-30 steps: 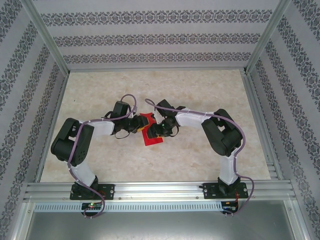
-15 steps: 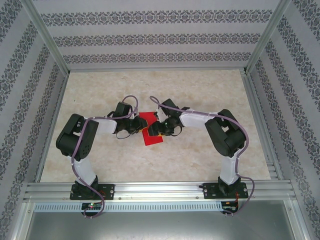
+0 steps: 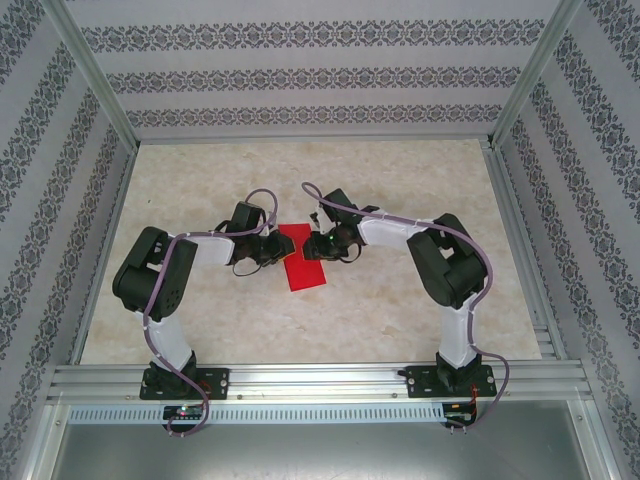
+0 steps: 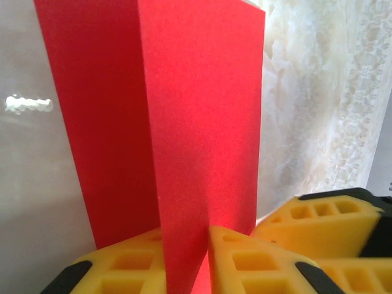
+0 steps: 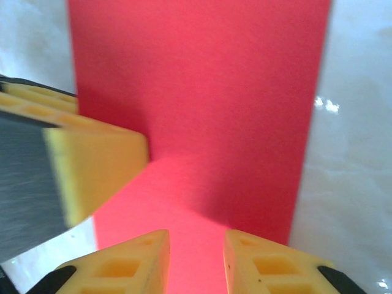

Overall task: Fold a paper plane with a square sheet of paper (pick it up from the middle)
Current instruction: Fold the triangle a second time at the center of the table.

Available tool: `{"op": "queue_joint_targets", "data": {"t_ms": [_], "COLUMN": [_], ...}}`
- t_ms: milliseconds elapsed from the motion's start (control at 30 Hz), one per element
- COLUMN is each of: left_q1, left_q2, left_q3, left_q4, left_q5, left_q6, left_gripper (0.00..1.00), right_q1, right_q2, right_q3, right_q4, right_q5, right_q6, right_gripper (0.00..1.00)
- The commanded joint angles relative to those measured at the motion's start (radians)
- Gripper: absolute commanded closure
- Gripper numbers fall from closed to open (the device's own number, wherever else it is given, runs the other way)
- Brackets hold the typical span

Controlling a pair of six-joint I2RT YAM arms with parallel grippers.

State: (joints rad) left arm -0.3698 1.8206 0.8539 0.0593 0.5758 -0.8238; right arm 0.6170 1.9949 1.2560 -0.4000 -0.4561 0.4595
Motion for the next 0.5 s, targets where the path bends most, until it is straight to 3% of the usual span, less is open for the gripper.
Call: {"op": "queue_joint_targets", "data": {"t_ms": [0,200,467], "left_q1": [-0.017,-0.071,-0.119], "left_q2": [-0.038,-0.082,-0.136], "left_q3": [-0.025,-0.072,-0.131], "left_q4": [-0.004,-0.017,-0.010], "left_q5": [0.040,0.084,0.093], "left_q6": [0.008,0.015,-0.009], "left_gripper": [0.75,0.70,0.77], "right_q1": [-0.003,-0.006,-0.013], "right_q2": [0.029,0.041,0.049], "right_q3": [0.019,0.014,0.016], "right_q4": [-0.028,-0.035,-0.036], "right_q5": [0.048,0.059,0.069], "right_q6": [0.021,0.040,0.061], "right_gripper": [0.71,0.72,0.74]}}
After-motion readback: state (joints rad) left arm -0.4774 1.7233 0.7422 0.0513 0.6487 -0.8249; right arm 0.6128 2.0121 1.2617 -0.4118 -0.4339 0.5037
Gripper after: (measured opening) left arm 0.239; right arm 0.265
